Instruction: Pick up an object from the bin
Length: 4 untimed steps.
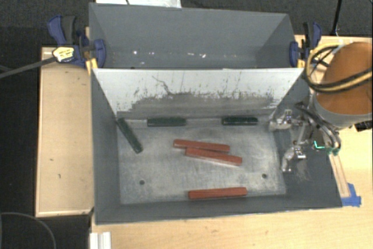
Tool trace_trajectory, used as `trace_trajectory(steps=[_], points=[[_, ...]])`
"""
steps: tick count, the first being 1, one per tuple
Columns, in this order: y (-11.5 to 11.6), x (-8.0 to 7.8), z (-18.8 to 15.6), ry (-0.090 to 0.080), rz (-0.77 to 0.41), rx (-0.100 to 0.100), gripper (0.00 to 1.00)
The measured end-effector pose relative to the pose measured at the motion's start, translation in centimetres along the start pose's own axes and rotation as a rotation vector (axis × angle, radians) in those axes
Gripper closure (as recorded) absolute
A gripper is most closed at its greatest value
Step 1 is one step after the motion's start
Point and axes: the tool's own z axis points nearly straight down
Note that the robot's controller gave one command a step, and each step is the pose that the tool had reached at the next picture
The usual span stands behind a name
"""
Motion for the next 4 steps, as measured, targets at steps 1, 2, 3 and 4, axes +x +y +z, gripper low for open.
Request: trace_trajectory(steps=[1,2,3,4], points=[[3.0,-1.0,3.8,-0.009,-0.017,0.003,0.0],[6.1,-1.3,9.1,-0.014,0.239,0.0,1.0],[6.2,-1.0,9.3,-0.004,0.233,0.0,0.0],[6.2,-1.0,9.3,-0.004,0.232,0.0,0.0]])
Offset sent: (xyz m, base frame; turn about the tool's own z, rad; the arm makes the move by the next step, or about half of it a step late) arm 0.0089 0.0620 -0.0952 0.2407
